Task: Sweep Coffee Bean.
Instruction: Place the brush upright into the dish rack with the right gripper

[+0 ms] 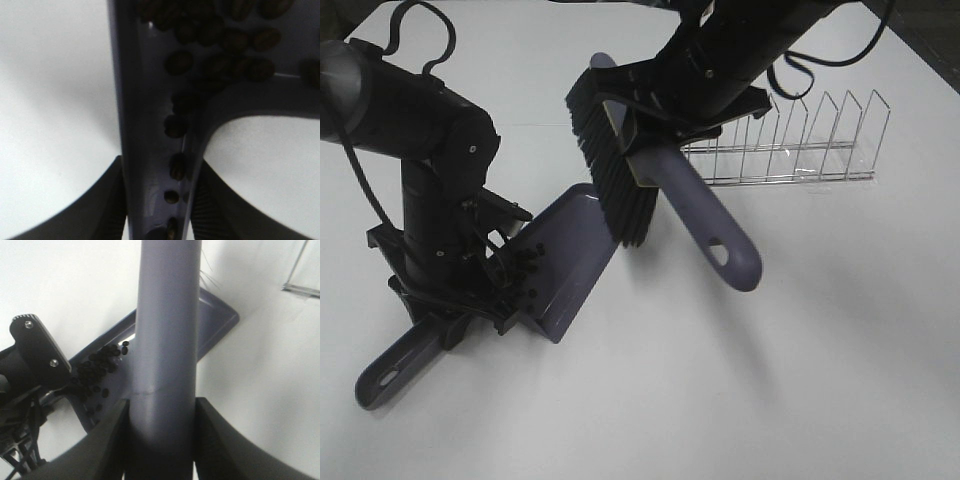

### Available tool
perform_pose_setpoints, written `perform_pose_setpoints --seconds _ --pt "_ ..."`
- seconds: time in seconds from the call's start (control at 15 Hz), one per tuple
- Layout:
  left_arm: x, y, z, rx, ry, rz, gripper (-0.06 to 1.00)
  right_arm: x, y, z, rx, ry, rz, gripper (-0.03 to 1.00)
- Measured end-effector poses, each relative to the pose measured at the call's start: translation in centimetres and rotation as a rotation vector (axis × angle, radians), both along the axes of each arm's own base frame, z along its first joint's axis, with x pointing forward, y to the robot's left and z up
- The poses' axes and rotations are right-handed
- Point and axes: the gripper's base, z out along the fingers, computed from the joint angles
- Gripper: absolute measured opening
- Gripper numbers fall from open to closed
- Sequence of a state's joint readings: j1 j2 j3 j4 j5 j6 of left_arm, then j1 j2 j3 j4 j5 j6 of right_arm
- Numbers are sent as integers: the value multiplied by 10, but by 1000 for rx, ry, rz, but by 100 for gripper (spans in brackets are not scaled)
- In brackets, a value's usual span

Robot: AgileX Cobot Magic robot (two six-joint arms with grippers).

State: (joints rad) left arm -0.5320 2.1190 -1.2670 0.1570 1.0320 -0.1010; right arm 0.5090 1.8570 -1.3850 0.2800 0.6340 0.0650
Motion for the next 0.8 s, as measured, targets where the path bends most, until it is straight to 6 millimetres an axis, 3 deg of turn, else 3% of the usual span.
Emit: perform_pose_setpoints --seconds 0.4,0.6,0.8 --pt "-1 1 7 8 -6 43 32 -26 -35 44 -211 -15 83 31" --pt "0 2 12 -1 -17 75 32 -44 -48 45 -257 -10 95 31" --pt "7 19 20 -58 -8 192 32 -77 -66 35 -283 38 90 31"
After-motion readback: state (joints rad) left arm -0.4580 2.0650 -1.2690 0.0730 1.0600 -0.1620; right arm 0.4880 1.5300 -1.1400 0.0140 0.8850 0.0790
